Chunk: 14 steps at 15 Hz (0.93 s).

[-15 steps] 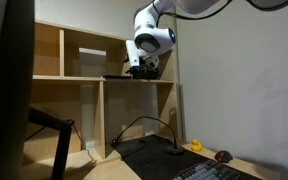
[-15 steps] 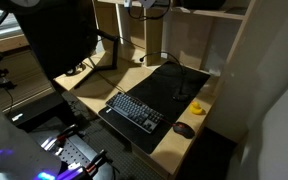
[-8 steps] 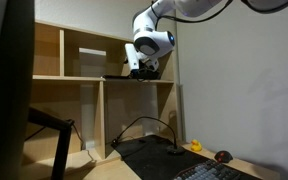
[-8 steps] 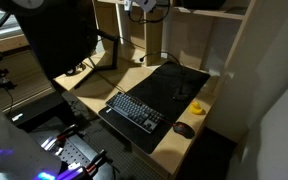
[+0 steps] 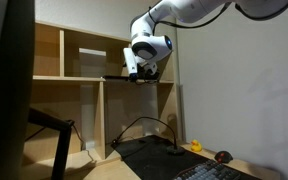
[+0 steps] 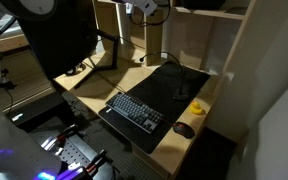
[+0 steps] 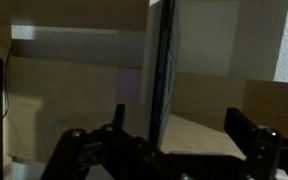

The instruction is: Remove the black tablet from the top shelf and put it on the desk

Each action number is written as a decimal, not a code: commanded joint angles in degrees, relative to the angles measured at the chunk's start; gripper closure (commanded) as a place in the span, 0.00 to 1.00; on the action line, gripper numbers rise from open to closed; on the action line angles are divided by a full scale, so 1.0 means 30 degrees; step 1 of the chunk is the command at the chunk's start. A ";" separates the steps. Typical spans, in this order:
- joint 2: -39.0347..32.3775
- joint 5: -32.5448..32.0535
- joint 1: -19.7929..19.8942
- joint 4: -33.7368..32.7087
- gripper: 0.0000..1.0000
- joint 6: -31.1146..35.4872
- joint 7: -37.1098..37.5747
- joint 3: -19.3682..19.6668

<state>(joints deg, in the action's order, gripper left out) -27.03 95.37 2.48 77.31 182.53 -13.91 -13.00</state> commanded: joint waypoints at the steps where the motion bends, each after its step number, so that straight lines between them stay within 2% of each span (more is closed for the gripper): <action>1: -0.2312 -0.0776 -0.0336 -0.3096 0.00 0.0296 0.0473 0.0270; 4: -0.3814 -0.1725 -0.0501 -0.5090 0.00 0.0337 0.1497 0.0347; 5: -0.2386 -0.1344 -0.0059 -0.3005 0.00 -0.0037 0.0860 0.0074; 7: -0.3160 -0.1750 -0.0148 -0.3963 0.00 -0.0028 0.1293 0.0122; 8: -0.3162 -0.1700 -0.0104 -0.4031 0.05 -0.0184 0.1186 0.0095; 9: -0.2994 -0.1644 -0.0006 -0.3951 0.26 -0.0380 0.1001 0.0052; 11: -0.2623 -0.1640 0.0073 -0.3619 0.31 -0.0461 0.0970 0.0044; 14: -0.2075 -0.1780 0.0137 -0.3051 0.51 -0.0552 0.0918 0.0087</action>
<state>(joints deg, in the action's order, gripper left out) -36.13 90.03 2.07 64.91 182.32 -10.32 -12.58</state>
